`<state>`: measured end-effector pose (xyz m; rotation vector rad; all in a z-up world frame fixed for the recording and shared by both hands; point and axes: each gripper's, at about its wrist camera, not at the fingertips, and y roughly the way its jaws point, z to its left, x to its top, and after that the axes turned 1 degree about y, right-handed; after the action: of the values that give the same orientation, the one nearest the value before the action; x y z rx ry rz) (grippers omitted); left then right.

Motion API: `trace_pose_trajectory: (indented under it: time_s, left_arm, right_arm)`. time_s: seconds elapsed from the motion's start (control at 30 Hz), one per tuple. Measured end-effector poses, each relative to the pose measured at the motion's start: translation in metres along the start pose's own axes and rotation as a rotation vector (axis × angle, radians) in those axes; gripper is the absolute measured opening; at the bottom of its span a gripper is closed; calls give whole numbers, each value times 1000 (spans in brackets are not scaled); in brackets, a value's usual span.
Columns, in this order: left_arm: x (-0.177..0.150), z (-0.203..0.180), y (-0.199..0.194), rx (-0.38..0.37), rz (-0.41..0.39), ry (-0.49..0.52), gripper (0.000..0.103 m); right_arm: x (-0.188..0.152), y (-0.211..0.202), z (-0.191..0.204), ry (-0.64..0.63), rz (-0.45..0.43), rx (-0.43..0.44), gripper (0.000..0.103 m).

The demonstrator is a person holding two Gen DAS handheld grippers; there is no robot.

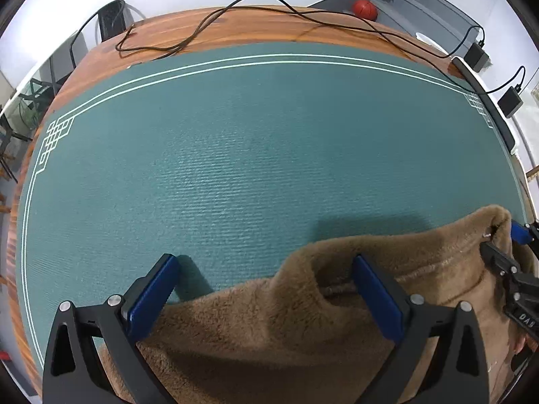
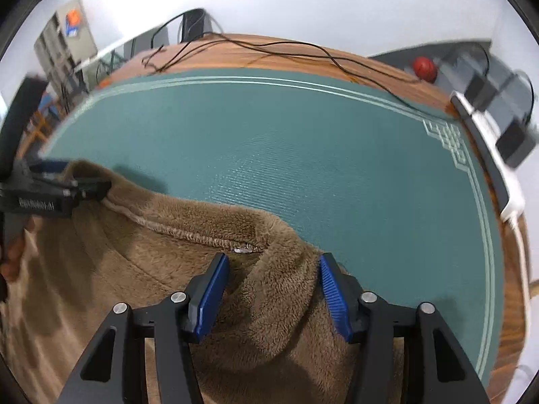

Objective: Fold clothes

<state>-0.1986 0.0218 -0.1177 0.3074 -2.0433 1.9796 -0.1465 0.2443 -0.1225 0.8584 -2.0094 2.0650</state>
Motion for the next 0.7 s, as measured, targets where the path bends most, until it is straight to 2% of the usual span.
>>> trace_pose_trajectory:
  time_s: [0.07, 0.1, 0.17, 0.2, 0.23, 0.3, 0.33, 0.37, 0.43, 0.6, 0.7]
  left_arm:
    - [0, 0, -1, -2, 1, -7, 102]
    - [0, 0, -3, -4, -7, -10, 99]
    - [-2, -1, -8, -11, -30, -14, 85]
    - [-2, -2, -12, -21, -44, -15, 64]
    - [-1, -4, -16, -41, -55, -18, 37]
    - [3, -7, -19, -30, -72, -22, 26]
    - [5, -9, -22, -4, -92, -21, 14]
    - [7, -10, -25, 20, -113, -20, 11]
    - [10, -9, -26, 41, -125, -36, 11]
    - [17, 2, -12, 83, -115, -26, 10]
    - [14, 10, -16, 90, -114, -17, 11]
  right_arm:
    - [0, -4, 0, -23, -13, -19, 35]
    - [-1, -8, -3, -30, -23, -27, 25]
    - [4, -12, -7, -21, -46, -22, 21]
    - [8, -14, -8, -19, -59, -22, 20]
    - [13, -17, -9, -18, -73, -23, 20]
    - [23, -20, -8, -20, -103, -35, 20]
    - [28, -21, -6, -24, -119, -47, 20]
    - [34, -23, -3, -28, -135, -59, 20]
    - [42, -19, -1, -23, -135, -63, 20]
    - [43, 12, -9, 20, -64, -59, 20]
    - [40, 14, -15, 65, -69, -18, 20]
